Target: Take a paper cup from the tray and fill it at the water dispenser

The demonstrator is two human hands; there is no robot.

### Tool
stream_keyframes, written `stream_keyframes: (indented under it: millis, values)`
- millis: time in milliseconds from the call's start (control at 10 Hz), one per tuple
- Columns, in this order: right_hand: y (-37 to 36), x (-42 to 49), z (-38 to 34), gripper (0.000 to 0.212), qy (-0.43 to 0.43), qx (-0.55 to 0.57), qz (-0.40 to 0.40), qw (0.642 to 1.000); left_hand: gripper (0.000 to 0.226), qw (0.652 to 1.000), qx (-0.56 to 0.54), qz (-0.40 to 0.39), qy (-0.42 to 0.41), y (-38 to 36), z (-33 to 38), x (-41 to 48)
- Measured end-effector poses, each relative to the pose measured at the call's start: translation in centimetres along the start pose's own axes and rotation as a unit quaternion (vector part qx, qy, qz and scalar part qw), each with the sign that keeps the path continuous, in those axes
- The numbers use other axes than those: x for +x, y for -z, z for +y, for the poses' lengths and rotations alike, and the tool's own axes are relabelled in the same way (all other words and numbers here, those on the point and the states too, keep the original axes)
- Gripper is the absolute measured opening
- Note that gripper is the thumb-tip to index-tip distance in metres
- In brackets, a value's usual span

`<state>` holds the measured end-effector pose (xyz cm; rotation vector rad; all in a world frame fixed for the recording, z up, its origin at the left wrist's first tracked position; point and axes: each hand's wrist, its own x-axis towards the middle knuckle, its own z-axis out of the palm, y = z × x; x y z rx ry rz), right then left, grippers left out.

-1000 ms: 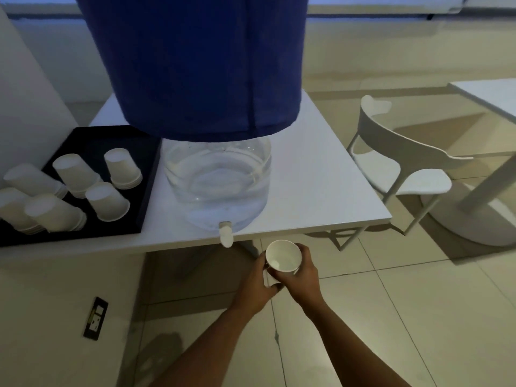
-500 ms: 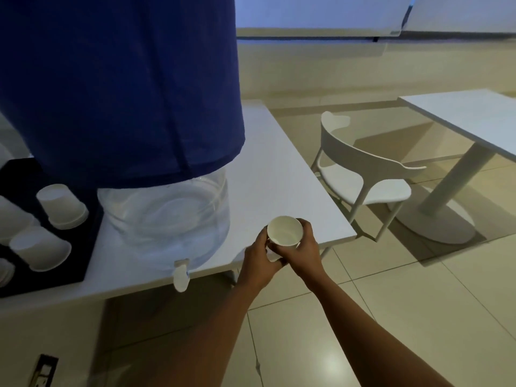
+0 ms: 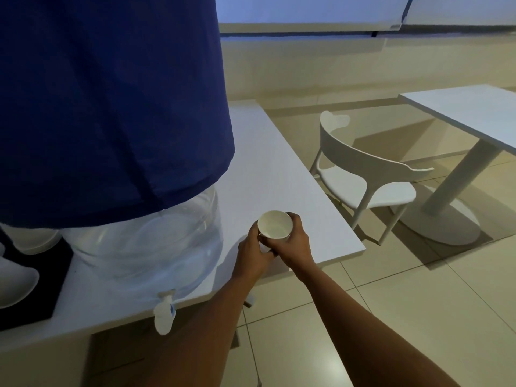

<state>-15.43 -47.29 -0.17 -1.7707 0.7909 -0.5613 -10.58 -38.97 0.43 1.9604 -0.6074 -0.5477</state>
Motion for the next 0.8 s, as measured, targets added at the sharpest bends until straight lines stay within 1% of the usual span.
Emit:
stream_keyframes:
  millis: [200,400,500,600,700,800]
  values:
    - [-0.6,1.3,0.6,0.071,0.004,0.000,0.005,1.000,0.068,1.000,0.006,0.013,0.010,-0.4,-0.5,1.4]
    - [-0.7,1.6,1.0,0.072,-0.003,0.011,0.003,1.000,0.063,1.000,-0.002,0.021,0.014,-1.1,-0.4,1.7]
    - [-0.9,1.7,1.4,0.075,-0.003,0.012,0.012,1.000,0.058,0.999,-0.021,0.030,0.025,-1.4,-0.5,1.8]
    - [-1.4,1.2,2.0,0.086,-0.002,0.008,0.033,0.999,0.057,0.999,-0.038,0.027,0.028,-1.5,-0.6,1.4]
    - [-1.4,0.4,2.7,0.099,-0.022,0.016,0.034,0.999,0.063,0.999,-0.038,0.026,0.028,-1.5,-1.2,1.0]
    - [-1.6,-1.1,2.9,0.097,-0.033,-0.005,0.039,0.999,0.066,0.999,-0.039,0.026,0.022,-1.5,-2.0,-0.5]
